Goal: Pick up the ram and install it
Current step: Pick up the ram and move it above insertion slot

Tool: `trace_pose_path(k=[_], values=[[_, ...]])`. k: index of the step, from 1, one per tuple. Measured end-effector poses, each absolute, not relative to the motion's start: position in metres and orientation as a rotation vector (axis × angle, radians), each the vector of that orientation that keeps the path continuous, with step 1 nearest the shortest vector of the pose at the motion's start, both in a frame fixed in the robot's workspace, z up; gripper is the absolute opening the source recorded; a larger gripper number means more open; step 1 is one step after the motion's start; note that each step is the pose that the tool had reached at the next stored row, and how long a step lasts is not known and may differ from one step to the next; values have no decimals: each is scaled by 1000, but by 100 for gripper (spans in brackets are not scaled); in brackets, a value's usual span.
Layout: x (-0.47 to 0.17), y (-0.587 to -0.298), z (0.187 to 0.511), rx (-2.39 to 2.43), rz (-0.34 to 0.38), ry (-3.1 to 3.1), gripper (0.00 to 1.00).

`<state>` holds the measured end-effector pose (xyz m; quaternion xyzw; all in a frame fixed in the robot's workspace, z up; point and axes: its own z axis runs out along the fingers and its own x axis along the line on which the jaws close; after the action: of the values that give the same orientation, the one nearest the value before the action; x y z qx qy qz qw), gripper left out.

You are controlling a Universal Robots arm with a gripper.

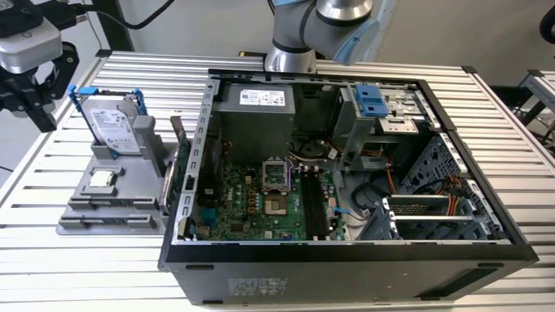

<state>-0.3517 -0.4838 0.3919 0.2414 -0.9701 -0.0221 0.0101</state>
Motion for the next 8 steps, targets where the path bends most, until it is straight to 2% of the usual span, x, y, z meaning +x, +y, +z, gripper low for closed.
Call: trace_pose_path(k=[8], values=[[-352, -484, 392, 918, -66, -2980, 0]])
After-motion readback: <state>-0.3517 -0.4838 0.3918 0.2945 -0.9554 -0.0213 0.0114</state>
